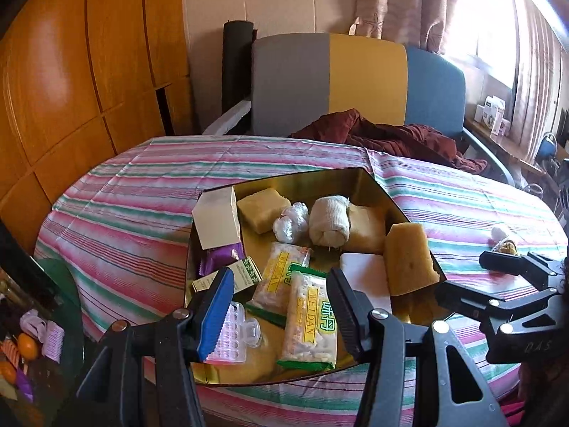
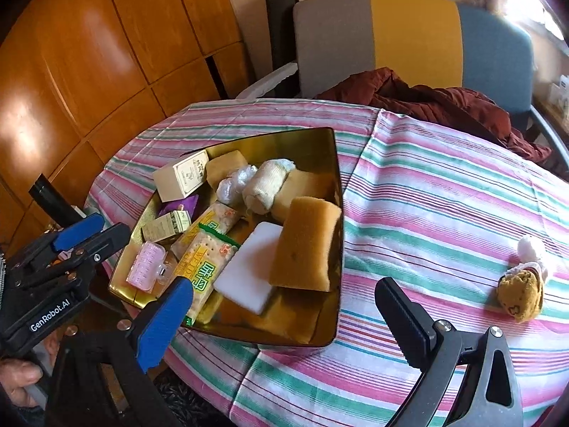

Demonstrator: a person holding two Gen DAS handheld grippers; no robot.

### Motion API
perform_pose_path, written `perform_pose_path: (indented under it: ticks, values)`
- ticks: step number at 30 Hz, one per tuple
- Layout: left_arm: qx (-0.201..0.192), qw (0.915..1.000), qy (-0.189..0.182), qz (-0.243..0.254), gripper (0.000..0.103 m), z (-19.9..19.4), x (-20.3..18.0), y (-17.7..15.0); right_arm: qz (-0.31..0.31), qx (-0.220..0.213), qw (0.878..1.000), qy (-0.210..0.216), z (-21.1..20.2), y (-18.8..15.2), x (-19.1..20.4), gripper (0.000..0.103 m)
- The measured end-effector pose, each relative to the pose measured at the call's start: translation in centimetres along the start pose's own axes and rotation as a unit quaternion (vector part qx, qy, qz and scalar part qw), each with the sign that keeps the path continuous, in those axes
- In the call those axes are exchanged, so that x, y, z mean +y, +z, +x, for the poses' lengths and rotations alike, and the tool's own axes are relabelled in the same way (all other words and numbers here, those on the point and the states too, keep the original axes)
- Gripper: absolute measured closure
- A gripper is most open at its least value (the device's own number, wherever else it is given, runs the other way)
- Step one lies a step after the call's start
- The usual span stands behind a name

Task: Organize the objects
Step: 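Move both grippers from the tray back to the knit toy and wrapped ball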

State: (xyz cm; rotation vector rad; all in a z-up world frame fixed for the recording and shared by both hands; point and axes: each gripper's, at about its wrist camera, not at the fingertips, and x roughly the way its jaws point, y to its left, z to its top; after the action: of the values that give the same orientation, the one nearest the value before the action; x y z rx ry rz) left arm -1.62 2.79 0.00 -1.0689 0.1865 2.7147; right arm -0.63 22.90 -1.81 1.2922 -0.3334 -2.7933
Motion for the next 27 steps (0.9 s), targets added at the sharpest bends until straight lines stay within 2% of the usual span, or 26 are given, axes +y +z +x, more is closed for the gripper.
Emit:
perform_pose_path:
  ticks: [13,27]
  values:
    - [-0.024,0.9985,0.006,0.049,0.048,-1.2,-2.5,0.9,0.034,-0.024,0.999,-0.030,-2.0,0.3,-3.0,0.000]
    - [-0.024,0.9944,-0.018,0.102,0.048,-1.5,-6.2,1.1,0.102,-0.044,0.989,-0.096,-5.1,0.2,-11.3,0.000]
